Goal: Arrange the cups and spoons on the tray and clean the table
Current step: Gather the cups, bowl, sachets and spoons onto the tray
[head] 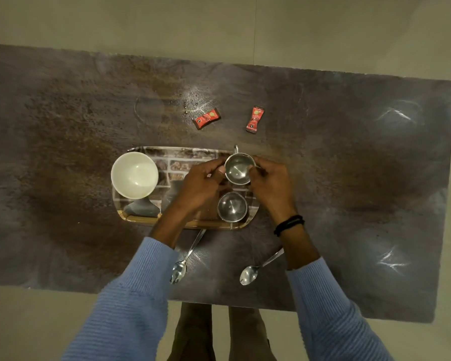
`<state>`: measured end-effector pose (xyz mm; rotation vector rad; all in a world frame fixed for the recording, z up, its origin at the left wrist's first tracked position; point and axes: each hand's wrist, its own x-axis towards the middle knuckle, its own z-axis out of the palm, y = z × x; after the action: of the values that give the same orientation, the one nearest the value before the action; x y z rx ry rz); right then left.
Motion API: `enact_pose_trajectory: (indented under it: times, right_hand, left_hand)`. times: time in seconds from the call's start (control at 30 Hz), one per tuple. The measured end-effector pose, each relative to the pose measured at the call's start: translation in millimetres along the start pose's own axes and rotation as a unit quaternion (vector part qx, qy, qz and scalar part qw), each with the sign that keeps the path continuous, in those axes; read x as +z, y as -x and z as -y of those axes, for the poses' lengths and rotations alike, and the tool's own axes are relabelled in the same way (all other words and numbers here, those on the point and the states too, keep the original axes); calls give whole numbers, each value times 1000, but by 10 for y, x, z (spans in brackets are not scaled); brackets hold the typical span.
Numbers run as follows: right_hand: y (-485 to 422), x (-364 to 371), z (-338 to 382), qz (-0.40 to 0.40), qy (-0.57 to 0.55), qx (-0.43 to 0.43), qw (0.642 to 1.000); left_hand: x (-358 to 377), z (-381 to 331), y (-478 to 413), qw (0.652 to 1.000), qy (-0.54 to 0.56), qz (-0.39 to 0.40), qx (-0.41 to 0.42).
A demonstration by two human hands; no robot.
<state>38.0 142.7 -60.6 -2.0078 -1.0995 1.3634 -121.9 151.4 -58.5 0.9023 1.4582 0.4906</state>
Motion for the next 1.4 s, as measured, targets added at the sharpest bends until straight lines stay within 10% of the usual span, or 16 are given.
enact_pose_trajectory:
  times: [0.53, 0.93, 1.4]
  right_hand:
    - [-52, 194, -47, -5, 79, 10, 997]
    - [-881, -182, 270, -108, 163, 30, 980]
    - [-1371, -53, 313, -78, 31, 64, 994]
  left_hand:
    - [-143, 111, -59, 999, -52, 9, 3]
    - [-173, -405, -833, 958, -218, -157, 100]
    - [283, -598, -1487, 995, -100, -14, 19]
